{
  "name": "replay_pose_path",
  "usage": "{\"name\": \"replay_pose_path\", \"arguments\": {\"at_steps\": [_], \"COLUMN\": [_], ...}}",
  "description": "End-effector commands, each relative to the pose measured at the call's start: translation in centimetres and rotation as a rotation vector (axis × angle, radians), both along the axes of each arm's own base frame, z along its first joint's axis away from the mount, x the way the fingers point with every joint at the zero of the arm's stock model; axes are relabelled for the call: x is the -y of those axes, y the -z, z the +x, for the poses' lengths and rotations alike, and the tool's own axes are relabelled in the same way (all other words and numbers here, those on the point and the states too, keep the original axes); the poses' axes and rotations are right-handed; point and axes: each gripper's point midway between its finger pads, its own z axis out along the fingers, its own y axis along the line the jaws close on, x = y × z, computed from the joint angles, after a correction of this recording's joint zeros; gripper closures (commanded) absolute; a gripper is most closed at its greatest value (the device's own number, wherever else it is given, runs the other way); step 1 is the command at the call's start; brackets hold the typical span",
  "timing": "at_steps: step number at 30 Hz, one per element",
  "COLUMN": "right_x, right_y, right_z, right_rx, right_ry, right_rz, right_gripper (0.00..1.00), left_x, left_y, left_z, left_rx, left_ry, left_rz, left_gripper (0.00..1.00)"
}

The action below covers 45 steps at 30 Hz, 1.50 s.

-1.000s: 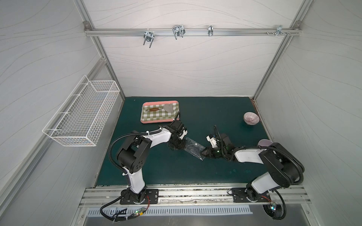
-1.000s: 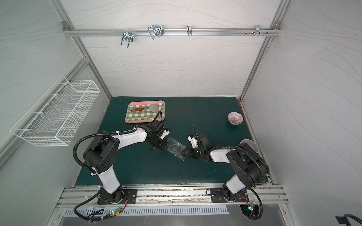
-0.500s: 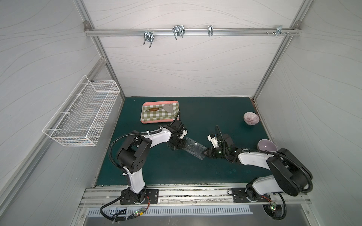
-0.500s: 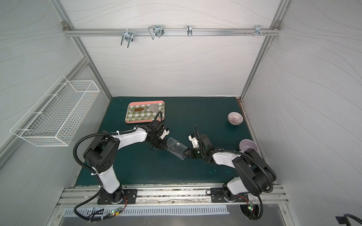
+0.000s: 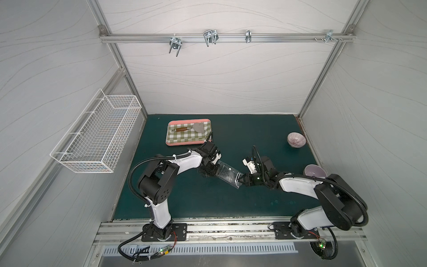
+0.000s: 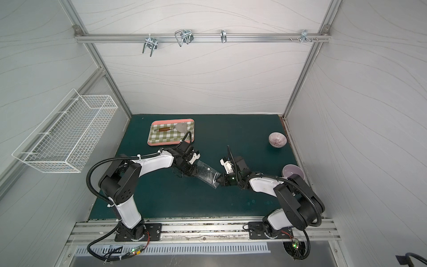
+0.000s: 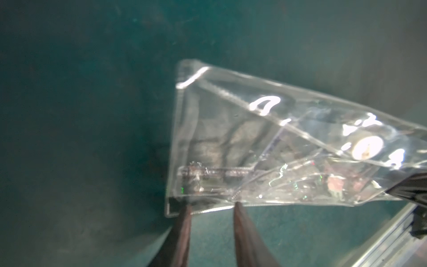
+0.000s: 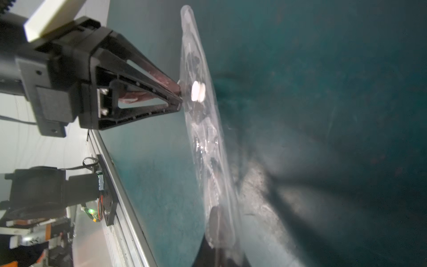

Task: Open the ruler set and take out the ruler
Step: Pick up the ruler set bag from the center of the board.

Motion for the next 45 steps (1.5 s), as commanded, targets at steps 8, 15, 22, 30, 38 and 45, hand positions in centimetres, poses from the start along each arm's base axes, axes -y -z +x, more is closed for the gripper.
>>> {"name": "replay_pose_path", "arguments": {"at_steps": [8,15,22,30,38,45], "right_x": [0.7,0.5,0.2,0.7,1.1,0.4], "right_y": [-4.3,-8.6,-14.7,-19.4,-21.0,-22.4], "right_z": [1.6,1.3,-0.1,-0.1,0.4,1.3], "right_rx": [0.13,0.142,0.212,0.347,0.4,0.432], "right_ry": [-0.09,-0.225,-0.446,-0.663,-0.815,-0.874], "right_rz": [-0.132,-0.094,-0.041,-0.108,-0.168,-0.158], "right_gripper": [1.0,1.0,1.0,1.0,1.0,1.0], "left_x": [-1.1,-1.6,-2.2,-0.6,0.3,-0.1], "left_y": [-7.9,-16.0,-21.8,-27.9,-30.2,-30.3], "left_z": [2.3,3.1,4.6,5.7,3.8,2.3], "left_rx": [0.254,0.436,0.455,0.504,0.512,0.499], "left_ry": [-0.023,0.034,0.133,0.381,0.553,0.628], "left_rz": [-0.001,-0.071,-0.293,-0.473,-0.621,-0.733], "left_gripper": [0.32,0.12,0.08,0.07,0.08,0.11]}}
